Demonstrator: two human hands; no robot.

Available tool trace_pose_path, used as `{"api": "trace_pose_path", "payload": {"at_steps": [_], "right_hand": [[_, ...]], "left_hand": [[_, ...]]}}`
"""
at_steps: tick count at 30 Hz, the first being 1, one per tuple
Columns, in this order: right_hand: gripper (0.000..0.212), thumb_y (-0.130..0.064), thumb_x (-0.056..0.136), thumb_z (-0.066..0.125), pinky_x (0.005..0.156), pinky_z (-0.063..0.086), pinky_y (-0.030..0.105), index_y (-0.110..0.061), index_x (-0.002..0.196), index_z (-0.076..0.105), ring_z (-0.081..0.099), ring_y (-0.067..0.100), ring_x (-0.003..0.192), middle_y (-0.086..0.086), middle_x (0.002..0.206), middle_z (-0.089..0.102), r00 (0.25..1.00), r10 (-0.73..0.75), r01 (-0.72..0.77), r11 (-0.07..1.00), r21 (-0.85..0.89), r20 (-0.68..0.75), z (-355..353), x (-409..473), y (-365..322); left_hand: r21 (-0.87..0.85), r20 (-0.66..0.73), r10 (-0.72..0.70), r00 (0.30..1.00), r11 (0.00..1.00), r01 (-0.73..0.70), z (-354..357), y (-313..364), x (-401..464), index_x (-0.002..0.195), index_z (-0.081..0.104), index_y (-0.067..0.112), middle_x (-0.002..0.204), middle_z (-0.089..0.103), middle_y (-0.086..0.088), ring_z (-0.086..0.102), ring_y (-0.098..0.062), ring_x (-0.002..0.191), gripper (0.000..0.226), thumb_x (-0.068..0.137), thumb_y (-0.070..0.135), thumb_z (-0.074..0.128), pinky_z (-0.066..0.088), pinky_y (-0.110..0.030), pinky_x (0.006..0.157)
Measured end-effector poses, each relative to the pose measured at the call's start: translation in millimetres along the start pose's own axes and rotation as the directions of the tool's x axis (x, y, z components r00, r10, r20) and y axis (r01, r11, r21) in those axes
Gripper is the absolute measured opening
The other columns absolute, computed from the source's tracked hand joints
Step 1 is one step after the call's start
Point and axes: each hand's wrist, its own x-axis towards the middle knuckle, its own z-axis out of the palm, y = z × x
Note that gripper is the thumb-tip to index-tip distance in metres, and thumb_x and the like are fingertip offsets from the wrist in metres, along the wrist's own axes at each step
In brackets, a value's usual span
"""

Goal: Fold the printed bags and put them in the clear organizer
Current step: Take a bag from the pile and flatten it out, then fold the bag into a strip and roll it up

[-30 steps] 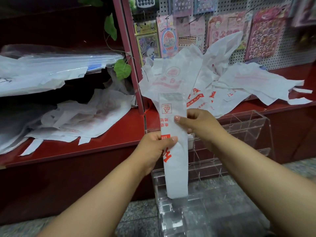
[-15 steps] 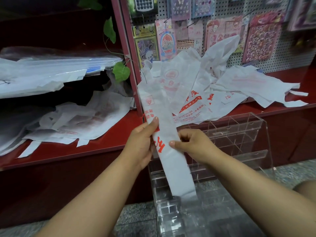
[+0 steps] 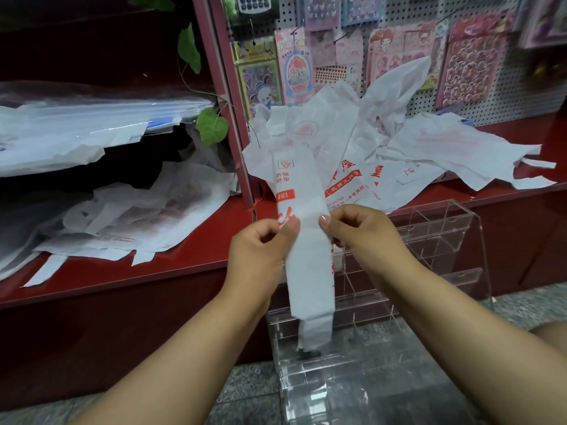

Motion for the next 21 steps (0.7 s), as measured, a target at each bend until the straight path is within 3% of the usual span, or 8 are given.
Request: {"api": "trace_pose_path", "payload": {"at_steps": [2,4,6,8,11,13,15,21], "right_hand": [[0.025,-0.013,0.089,0.064,0.056,0.038,0.014,-0.007,0.065,0.062,0.044,0.005,0.054,0.002,0.06,0.054,1.0,-0.026,0.026,1.0,0.01,-0.003,0,1,-2],[0.027,-0.012,0.089,0.064,0.058,0.04,0.014,-0.013,0.062,0.063,0.046,0.005,0.055,-0.001,0.059,0.055,0.999,-0.041,0.041,0.999,0.007,0.009,-1,2,-4],[0.028,-0.013,0.089,0.064,0.059,0.041,0.015,-0.017,0.062,0.063,0.048,0.005,0.056,-0.003,0.059,0.056,0.999,-0.052,0.052,0.999,0.01,0.016,-4,3,-5],[0.024,-0.012,0.089,0.064,0.059,0.042,0.015,-0.015,0.065,0.066,0.051,0.003,0.055,-0.006,0.059,0.06,0.998,-0.057,0.057,0.997,0.046,0.003,-7,4,-6],[0.018,-0.014,0.087,0.067,0.065,0.048,0.02,-0.016,0.069,0.069,0.059,0.004,0.061,-0.007,0.065,0.067,0.999,-0.052,0.053,0.996,0.074,-0.016,-8,5,-3],[0.008,-0.015,0.08,0.075,0.077,0.053,0.03,-0.017,0.073,0.072,0.064,0.012,0.075,0.001,0.079,0.071,1.0,-0.011,0.009,0.995,0.097,0.022,-7,6,4],[0.009,-0.011,0.074,0.079,0.081,0.054,0.036,-0.014,0.081,0.074,0.065,0.019,0.08,0.011,0.089,0.073,0.995,0.055,-0.065,0.991,0.118,0.088,-6,5,11],[0.006,-0.004,0.078,0.073,0.064,0.054,0.026,-0.009,0.077,0.071,0.067,0.011,0.069,0.0,0.074,0.072,0.983,0.156,-0.167,0.98,0.112,0.1,-6,9,21]], "left_hand": [[0.099,-0.041,0.099,0.994,0.991,-0.094,-3,-2,3,0.063,0.067,0.016,0.094,0.067,-0.013,0.062,-0.019,0.08,0.03,0.078,0.04,0.078,0.052,-0.043,0.075],[0.192,-0.068,0.192,0.979,0.965,-0.176,-6,0,5,0.066,0.073,0.028,0.12,0.059,0.01,0.059,-0.009,0.105,0.016,0.075,0.04,0.078,0.049,-0.033,0.089],[0.25,0.003,0.263,0.965,0.934,-0.256,-8,4,8,0.073,0.077,0.035,0.126,0.053,0.026,0.049,-0.002,0.124,0.006,0.075,0.04,0.077,0.04,-0.021,0.099],[0.175,0.066,0.24,0.969,0.953,-0.248,-8,9,6,0.079,0.078,0.026,0.111,0.068,0.018,0.058,0.001,0.114,0.004,0.08,0.029,0.076,0.043,-0.02,0.096],[0.055,0.068,0.166,0.984,0.984,-0.17,-4,14,3,0.079,0.078,0.024,0.085,0.076,-0.003,0.067,-0.014,0.081,0.011,0.083,0.026,0.068,0.054,-0.032,0.078],[0.0,0.082,0.114,0.99,0.993,-0.114,-2,15,3,0.087,0.077,0.019,0.089,0.076,-0.006,0.07,-0.021,0.085,0.013,0.089,0.02,0.065,0.058,-0.036,0.081],[-0.081,0.114,0.029,0.993,0.997,-0.02,0,15,5,0.095,0.074,0.013,0.09,0.076,-0.006,0.071,-0.019,0.083,0.017,0.095,0.009,0.058,0.059,-0.03,0.075],[-0.139,0.163,-0.068,0.984,0.986,0.091,2,8,8,0.104,0.071,0.008,0.1,0.075,-0.009,0.071,-0.02,0.088,0.027,0.091,-0.008,0.055,0.059,-0.03,0.076]]}}
